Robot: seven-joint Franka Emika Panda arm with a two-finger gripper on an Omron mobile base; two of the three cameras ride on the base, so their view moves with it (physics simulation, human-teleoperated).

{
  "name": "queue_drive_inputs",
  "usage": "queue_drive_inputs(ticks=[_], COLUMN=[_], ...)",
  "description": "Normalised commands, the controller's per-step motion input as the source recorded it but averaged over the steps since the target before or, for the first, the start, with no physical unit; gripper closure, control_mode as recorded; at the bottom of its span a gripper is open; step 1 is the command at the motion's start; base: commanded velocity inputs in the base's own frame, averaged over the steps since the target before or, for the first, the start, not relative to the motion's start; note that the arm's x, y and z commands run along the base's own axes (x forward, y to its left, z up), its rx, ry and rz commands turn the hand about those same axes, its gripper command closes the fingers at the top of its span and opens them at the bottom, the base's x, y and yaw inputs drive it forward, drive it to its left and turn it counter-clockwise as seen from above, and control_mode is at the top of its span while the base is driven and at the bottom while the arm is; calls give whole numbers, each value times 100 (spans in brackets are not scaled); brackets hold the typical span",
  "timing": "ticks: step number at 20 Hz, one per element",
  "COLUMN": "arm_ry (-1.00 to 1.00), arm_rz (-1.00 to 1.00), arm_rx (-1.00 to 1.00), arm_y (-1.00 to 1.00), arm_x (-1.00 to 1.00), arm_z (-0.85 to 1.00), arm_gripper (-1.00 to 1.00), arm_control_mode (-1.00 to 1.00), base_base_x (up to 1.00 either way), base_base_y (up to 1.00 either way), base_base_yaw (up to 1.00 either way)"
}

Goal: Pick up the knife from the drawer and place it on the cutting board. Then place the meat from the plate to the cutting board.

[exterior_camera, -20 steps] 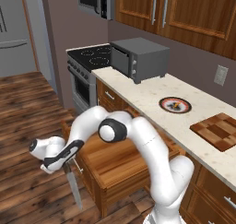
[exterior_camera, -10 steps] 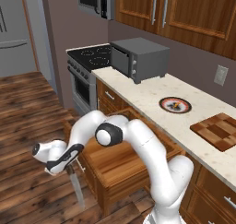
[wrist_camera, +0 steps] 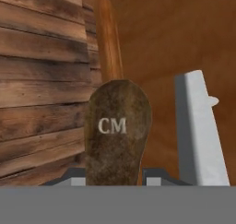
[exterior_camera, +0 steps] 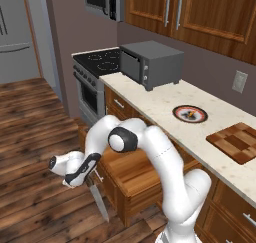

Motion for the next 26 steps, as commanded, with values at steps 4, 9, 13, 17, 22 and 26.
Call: queue_drive_inputs(ticks=[4, 9, 13, 17, 22, 26], arm_ry=[-2, 0, 0, 0, 0, 0], arm_rz=[6, 7, 9, 8, 7, 8], arm_rx=[3, 4, 5, 2, 1, 2], arm_y=[-86, -85, -83, -66, -59, -63], arm_x=[15, 23, 33, 46, 51, 51], arm_z=[0, 0, -1, -4, -4, -1], arm_gripper=[100, 100, 100, 100, 100, 100], arm_control_mode=[-100, -100, -100, -100, -100, -100], base_base_x=[0, 0, 0, 0, 0, 0], base_base_y=[0, 0, 0, 0, 0, 0], base_base_yaw=[0, 0, 0, 0, 0, 0])
